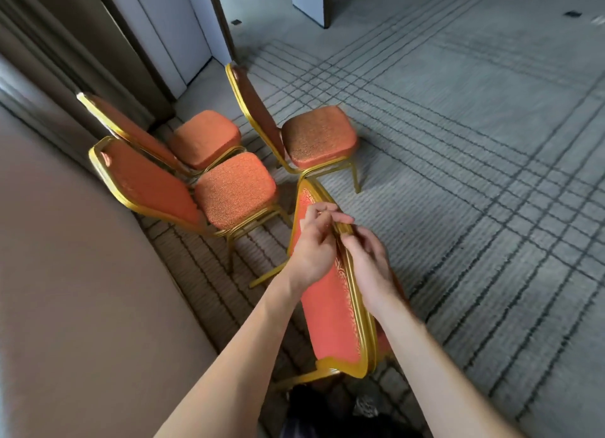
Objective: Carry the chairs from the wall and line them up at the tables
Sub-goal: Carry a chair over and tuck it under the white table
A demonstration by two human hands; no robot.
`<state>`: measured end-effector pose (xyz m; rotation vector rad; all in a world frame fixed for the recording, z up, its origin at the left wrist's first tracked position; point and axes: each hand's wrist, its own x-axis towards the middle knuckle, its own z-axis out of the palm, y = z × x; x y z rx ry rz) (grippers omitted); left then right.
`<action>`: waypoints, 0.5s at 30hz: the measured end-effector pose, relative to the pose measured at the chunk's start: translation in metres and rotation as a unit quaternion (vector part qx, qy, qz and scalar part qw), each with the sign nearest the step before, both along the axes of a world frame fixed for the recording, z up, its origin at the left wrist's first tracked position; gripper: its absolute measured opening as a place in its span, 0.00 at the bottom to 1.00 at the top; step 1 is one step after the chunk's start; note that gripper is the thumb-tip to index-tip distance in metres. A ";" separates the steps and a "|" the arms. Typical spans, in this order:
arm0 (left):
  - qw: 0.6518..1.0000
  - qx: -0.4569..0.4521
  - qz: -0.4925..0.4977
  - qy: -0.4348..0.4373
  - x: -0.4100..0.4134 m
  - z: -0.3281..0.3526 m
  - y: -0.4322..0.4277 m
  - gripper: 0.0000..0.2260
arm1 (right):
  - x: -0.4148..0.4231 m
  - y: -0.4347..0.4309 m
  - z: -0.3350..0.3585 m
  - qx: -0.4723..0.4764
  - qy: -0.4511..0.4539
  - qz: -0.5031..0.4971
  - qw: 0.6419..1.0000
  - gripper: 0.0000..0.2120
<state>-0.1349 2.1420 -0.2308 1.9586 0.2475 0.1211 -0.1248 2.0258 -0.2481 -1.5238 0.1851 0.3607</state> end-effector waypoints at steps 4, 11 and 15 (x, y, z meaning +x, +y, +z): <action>0.997 0.051 -0.053 -0.004 0.018 -0.002 -0.025 0.20 | 0.017 -0.022 -0.004 -0.055 -0.057 -0.003 0.997 0.18; 0.986 0.128 -0.083 -0.068 0.041 -0.017 -0.029 0.14 | 0.028 -0.030 0.004 -0.165 -0.081 -0.042 0.982 0.20; 0.945 0.268 -0.158 -0.102 0.053 -0.025 -0.019 0.18 | 0.035 -0.026 0.004 -0.227 -0.096 -0.058 0.967 0.18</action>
